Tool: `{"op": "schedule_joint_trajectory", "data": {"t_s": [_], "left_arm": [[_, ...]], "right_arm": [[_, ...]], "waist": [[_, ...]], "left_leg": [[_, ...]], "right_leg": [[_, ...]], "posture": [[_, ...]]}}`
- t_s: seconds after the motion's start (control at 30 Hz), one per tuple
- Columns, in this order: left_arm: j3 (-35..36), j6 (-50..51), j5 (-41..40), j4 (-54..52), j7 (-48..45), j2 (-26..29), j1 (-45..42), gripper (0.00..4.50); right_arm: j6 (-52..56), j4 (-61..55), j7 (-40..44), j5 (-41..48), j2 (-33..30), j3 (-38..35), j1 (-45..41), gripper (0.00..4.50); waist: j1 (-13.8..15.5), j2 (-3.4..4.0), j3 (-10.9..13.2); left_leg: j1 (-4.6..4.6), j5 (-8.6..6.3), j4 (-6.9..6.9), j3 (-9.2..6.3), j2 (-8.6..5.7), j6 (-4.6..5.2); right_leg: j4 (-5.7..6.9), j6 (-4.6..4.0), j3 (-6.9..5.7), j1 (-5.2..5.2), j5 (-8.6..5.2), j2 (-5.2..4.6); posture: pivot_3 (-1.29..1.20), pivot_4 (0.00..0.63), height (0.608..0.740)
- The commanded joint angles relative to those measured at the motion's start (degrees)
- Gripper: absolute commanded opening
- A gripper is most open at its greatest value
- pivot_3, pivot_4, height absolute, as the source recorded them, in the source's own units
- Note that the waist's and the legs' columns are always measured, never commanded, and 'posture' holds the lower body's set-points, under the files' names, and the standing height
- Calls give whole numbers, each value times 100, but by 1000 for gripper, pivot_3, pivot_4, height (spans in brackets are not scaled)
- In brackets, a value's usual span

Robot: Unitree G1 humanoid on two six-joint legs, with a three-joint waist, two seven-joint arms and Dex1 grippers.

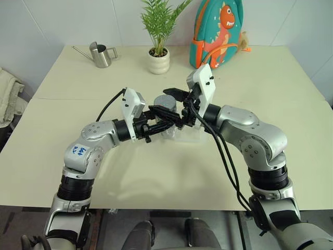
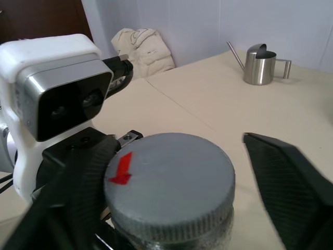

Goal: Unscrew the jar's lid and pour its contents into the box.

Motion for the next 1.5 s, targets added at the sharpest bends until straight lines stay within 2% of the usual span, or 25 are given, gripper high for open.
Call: {"op": "schedule_joint_trajectory", "data": {"t_s": [0.03,0.13,0.2,0.33,0.43,0.53,0.73,0.8,0.93,1.1,1.3,1.5], "left_arm": [[98,-4,-130,-310,-46,41,-81,1923],[124,9,-157,-281,-107,90,-92,1923],[72,-6,-269,-291,-462,209,-111,1923],[4,-237,-671,155,-1743,319,-448,1923],[-180,-398,-577,580,-2369,360,-781,1923],[-303,-550,-465,842,-2701,313,-1027,1923],[-263,-567,-487,777,-2774,280,-1028,1923],[-193,-578,-456,753,-2743,345,-962,1923],[7,-550,-445,824,-2749,607,-887,1923],[42,-653,-348,983,-2840,951,-800,1923],[61,-849,-196,1186,-2534,811,-849,1923],[11,-899,-115,1203,-2425,696,-835,1923]], "right_arm": [[-105,-298,115,206,15,-311,-65,2636],[-127,-268,173,204,-28,-332,-38,2630],[-183,-147,409,232,-105,-322,-122,2630],[-396,-189,2738,706,-856,131,-493,2630],[-552,85,3747,695,-1110,371,-891,2630],[-724,496,4214,540,-1070,437,-1259,2630],[-1026,1108,4269,184,-784,347,-1641,2630],[-689,1098,4228,303,-836,275,-1663,3342],[-957,1145,3973,60,-786,128,-1539,4492],[-1484,1374,3766,-414,-780,126,-1476,4492],[-1525,1279,3346,-719,-708,243,-1291,4492],[-1074,1027,2853,-662,-467,285,-1231,4492]], "waist": [[7,0,0],[8,0,0],[5,0,0],[16,-1,1],[21,-3,2],[1,-3,2],[-109,-3,2],[-121,-2,2],[-121,-3,2],[-121,-3,2],[-119,-3,1],[-141,-3,1]], "left_leg": [[0,0,0,0,0,0],[0,0,0,0,0,0],[0,0,0,0,0,0],[-6,0,1,4,-1,2],[-10,0,8,3,-2,5],[-6,0,7,2,-2,6],[-9,0,4,-2,3,5],[-9,0,4,-2,2,6],[-17,0,4,-2,2,5],[-20,0,7,5,-3,5],[-20,0,9,5,-2,4],[-30,0,7,8,-3,4]], "right_leg": [[1,0,0,0,0,0],[1,0,-1,0,0,-1],[0,0,0,0,0,0],[-4,0,-1,-1,0,6],[-12,2,-9,4,1,7],[-16,5,-11,11,2,7],[1,5,-9,3,3,-3],[8,5,-9,3,3,-5],[22,5,-12,-16,3,-9],[26,5,-11,-24,3,-9],[29,5,-11,-29,3,-8],[44,4,-11,-45,3,-9]], "posture": [[0,150,740],[0,150,740],[0,150,740],[0,150,740],[0,150,740],[0,150,740],[0,150,740],[0,150,740],[0,150,740],[0,150,740],[0,150,740],[0,150,740]]}}
